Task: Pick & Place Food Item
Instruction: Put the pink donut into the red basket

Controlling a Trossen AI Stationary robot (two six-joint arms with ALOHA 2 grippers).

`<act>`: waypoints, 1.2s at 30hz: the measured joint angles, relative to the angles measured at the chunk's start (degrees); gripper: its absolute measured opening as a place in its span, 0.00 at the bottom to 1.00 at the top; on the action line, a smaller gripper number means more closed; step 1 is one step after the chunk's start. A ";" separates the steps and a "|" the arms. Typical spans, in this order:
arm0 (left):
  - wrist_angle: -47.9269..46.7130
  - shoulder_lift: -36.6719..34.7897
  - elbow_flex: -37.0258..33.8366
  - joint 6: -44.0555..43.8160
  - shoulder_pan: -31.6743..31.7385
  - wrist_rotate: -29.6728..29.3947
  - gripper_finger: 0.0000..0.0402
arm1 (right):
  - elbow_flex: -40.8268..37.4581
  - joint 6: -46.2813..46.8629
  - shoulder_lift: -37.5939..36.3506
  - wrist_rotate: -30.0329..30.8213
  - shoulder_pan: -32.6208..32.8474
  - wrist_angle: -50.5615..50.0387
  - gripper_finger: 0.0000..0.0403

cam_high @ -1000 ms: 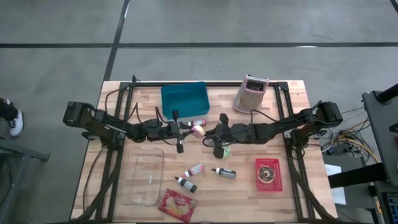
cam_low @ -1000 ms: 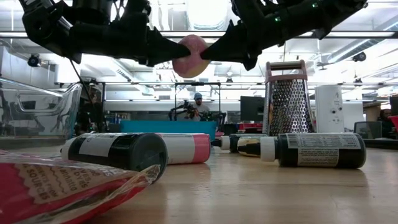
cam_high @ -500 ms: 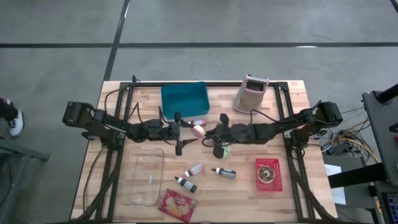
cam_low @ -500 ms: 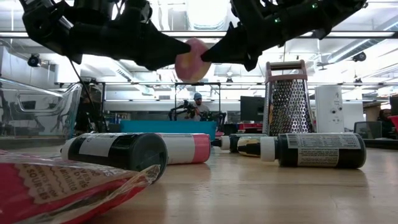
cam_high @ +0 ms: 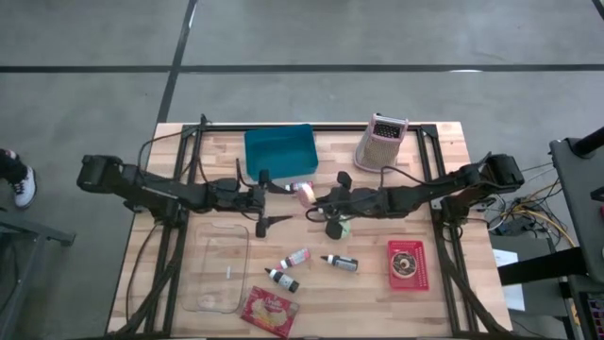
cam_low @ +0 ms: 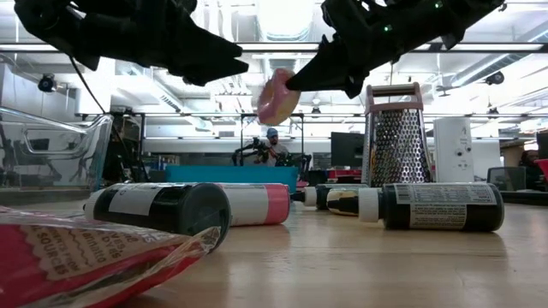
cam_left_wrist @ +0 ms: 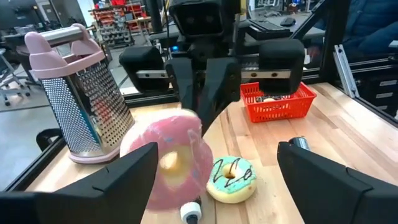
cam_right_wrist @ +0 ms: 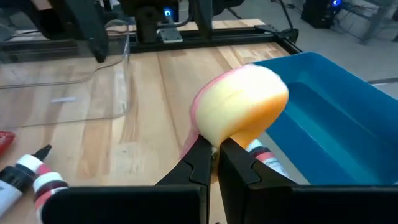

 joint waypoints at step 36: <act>-5.91 -0.36 -0.15 -0.96 -0.68 0.59 0.82 | 1.63 55.39 -18.74 22.21 31.75 -64.30 0.02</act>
